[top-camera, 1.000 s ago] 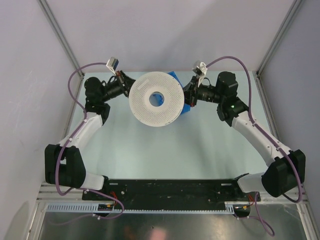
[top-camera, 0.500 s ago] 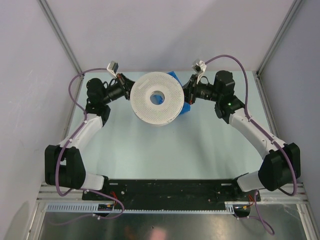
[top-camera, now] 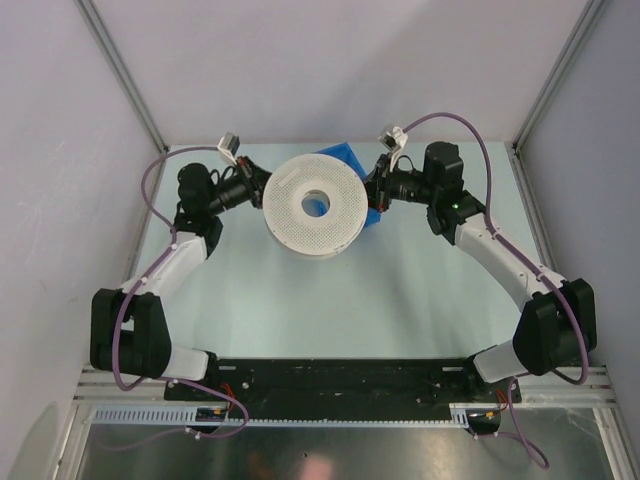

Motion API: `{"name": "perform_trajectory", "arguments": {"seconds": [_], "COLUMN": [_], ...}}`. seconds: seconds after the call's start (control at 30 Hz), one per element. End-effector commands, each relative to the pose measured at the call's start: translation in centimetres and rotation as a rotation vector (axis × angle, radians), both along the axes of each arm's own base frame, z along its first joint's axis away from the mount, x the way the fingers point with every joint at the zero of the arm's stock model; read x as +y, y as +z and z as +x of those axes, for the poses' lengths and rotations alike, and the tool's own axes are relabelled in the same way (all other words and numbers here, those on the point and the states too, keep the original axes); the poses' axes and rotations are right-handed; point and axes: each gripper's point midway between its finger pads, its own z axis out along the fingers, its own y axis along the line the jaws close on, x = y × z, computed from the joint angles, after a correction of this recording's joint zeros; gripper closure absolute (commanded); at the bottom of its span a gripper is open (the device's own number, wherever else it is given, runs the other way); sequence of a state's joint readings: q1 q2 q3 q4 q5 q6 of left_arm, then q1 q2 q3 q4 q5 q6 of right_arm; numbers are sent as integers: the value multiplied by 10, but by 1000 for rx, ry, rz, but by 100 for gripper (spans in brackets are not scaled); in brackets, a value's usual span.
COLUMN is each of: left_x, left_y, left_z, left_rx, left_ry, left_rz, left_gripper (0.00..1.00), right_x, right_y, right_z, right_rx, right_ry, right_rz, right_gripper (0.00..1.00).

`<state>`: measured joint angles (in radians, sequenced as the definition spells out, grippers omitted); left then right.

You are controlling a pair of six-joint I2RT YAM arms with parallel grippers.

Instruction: Wrap the cables

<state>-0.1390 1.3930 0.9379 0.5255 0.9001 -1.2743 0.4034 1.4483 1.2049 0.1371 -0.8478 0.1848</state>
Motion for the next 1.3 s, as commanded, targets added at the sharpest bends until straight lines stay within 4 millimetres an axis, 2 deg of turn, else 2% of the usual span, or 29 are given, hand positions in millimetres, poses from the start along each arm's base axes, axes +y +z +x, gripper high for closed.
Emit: {"name": "perform_trajectory", "arguments": {"seconds": [0.0,0.17,0.27,0.47,0.63,0.77,0.97,1.17,1.27], "left_x": [21,16,3,-33,-48,-53,-55,-57,-58], "left_y": [14,14,20,41,49,47,45,44,44], "left_z": [17,16,10,-19,-48,-72,-102,-119,-124], "left_rx": [-63,-122,-210,-545,-809,-958,-1092,-1179,-1192], "left_ry": [131,107,53,-113,-245,-335,-453,-508,-523], "left_rz": [-4,31,67,169,221,236,226,215,209], "left_gripper": [100,100,100,100,100,100,100,100,100], "right_x": [-12,-28,-35,-46,-58,-66,-71,-72,-73], "right_y": [5,-8,-14,-18,-24,-25,-27,-35,-33], "right_z": [3,-1,-8,-22,-37,-40,-46,-51,-49], "right_rx": [-38,-37,-56,-121,-169,-189,-194,-191,-186], "right_ry": [-6,-10,8,33,49,34,43,63,49], "right_rz": [-22,-89,-130,-200,-274,-307,-326,-355,-354], "right_gripper": [100,100,100,100,100,100,100,100,94]}}
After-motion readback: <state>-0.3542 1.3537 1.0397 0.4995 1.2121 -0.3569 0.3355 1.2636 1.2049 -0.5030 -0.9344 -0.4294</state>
